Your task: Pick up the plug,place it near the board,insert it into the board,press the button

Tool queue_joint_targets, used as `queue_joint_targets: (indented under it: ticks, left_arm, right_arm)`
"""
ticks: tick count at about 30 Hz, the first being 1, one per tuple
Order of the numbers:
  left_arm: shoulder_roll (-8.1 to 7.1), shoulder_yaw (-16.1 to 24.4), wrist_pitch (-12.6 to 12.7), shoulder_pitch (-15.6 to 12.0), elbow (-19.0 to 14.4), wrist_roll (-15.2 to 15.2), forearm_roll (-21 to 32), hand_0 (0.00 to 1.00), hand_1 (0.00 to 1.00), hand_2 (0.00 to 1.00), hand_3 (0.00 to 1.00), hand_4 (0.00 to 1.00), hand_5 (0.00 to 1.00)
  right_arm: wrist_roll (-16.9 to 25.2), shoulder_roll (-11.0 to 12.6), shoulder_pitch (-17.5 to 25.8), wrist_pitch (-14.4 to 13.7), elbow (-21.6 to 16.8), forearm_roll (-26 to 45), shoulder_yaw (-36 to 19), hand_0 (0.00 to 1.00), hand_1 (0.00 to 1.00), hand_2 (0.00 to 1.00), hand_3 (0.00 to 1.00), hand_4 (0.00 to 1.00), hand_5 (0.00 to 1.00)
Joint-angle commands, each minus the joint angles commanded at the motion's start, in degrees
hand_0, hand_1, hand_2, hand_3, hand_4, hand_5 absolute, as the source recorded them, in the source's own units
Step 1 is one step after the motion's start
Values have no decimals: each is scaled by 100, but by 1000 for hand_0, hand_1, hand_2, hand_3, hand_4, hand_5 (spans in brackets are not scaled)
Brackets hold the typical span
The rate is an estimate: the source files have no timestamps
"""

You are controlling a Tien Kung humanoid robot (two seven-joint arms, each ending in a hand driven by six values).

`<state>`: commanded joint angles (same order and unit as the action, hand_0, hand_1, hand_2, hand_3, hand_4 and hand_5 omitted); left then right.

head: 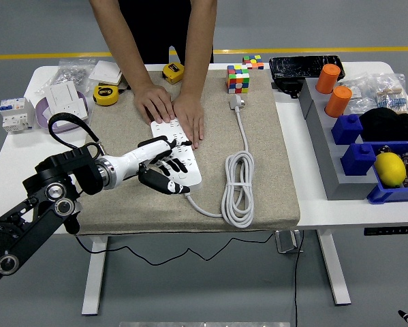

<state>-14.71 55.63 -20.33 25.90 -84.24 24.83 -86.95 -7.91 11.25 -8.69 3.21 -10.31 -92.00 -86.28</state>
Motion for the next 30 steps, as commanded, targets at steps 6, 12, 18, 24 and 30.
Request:
queue_joint_targets:
  ticks: [6, 12, 18, 24, 30]
  left_arm:
    - [45, -316, -2, 146, 294, 227, -30, 140, 29, 151, 874, 451, 2]
    - [89, -452, 84, 159, 511, 455, 36, 131, 23, 158, 878, 448, 2]
    - [65, -448, 67, 125, 560, 556, -32, 131, 23, 158, 878, 448, 2]
    - [37, -412, 91, 135, 622, 523, -66, 129, 22, 161, 881, 448, 2]
    - [47, -431, 96, 133, 649, 518, -93, 129, 22, 164, 861, 427, 8]
  right_arm:
    - [-2, 6, 10, 5, 0, -25, -8, 998, 845, 778, 798, 998, 998]
    - [-2, 1, 33, 7, 0, -52, -18, 998, 847, 778, 799, 998, 998]
    - [3, -1, 47, 6, 0, -59, -21, 998, 847, 778, 799, 998, 998]
    - [7, -5, 41, 2, 0, -58, -26, 998, 846, 778, 799, 998, 998]
    - [6, 3, 40, -2, 0, -79, -53, 998, 847, 778, 799, 998, 998]
